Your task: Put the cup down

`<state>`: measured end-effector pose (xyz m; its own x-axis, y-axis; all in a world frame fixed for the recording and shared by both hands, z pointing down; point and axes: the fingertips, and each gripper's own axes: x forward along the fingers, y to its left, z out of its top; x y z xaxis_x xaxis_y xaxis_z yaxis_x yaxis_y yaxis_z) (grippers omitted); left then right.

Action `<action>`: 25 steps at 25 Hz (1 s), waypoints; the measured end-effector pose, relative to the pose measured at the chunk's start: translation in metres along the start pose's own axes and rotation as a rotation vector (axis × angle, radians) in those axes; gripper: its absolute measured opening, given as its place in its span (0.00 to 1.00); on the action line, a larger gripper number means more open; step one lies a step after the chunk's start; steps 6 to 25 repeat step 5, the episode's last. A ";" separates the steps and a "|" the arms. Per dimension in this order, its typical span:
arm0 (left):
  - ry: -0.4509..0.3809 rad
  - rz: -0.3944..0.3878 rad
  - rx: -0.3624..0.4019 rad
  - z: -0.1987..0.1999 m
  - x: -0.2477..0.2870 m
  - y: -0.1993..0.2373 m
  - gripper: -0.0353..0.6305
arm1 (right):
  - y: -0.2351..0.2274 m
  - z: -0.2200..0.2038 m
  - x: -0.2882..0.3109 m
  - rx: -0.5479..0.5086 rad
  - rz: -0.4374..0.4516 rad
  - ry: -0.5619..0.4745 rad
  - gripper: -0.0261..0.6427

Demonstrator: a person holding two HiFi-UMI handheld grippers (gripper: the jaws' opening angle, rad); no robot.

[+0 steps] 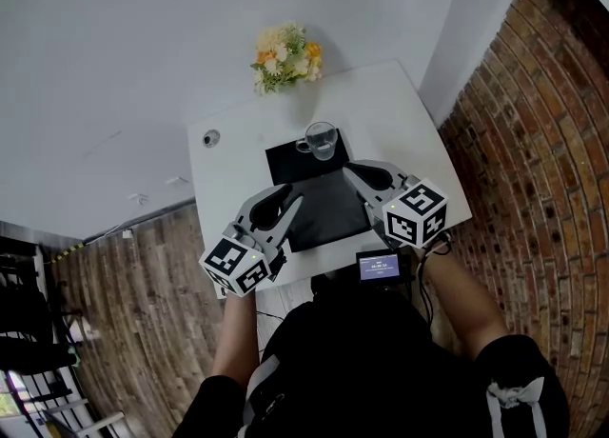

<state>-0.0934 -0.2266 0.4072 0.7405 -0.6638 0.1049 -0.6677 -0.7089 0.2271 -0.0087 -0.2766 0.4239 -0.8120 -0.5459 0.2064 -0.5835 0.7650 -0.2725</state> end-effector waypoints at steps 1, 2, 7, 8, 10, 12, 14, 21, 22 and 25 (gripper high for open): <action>0.000 0.000 0.001 0.000 0.000 0.000 0.20 | 0.000 0.000 0.000 0.000 0.001 0.001 0.06; -0.001 0.001 0.001 0.000 0.000 0.000 0.20 | 0.000 -0.001 0.000 0.000 0.002 0.002 0.06; -0.003 0.005 -0.001 0.000 0.001 0.001 0.20 | -0.001 -0.001 0.000 0.000 0.006 0.004 0.06; -0.003 0.005 -0.001 0.000 0.001 0.001 0.20 | -0.001 -0.001 0.000 0.000 0.006 0.004 0.06; -0.003 0.005 -0.001 0.000 0.001 0.001 0.20 | -0.001 -0.001 0.000 0.000 0.006 0.004 0.06; -0.003 0.005 -0.001 0.000 0.001 0.001 0.20 | -0.001 -0.001 0.000 0.000 0.006 0.004 0.06; -0.003 0.005 -0.001 0.000 0.001 0.001 0.20 | -0.001 -0.001 0.000 0.000 0.006 0.004 0.06; -0.003 0.005 -0.001 0.000 0.001 0.001 0.20 | -0.001 -0.001 0.000 0.000 0.006 0.004 0.06; -0.003 0.005 -0.001 0.000 0.001 0.001 0.20 | -0.001 -0.001 0.000 0.000 0.006 0.004 0.06; -0.003 0.005 -0.001 0.000 0.001 0.001 0.20 | -0.001 -0.001 0.000 0.000 0.006 0.004 0.06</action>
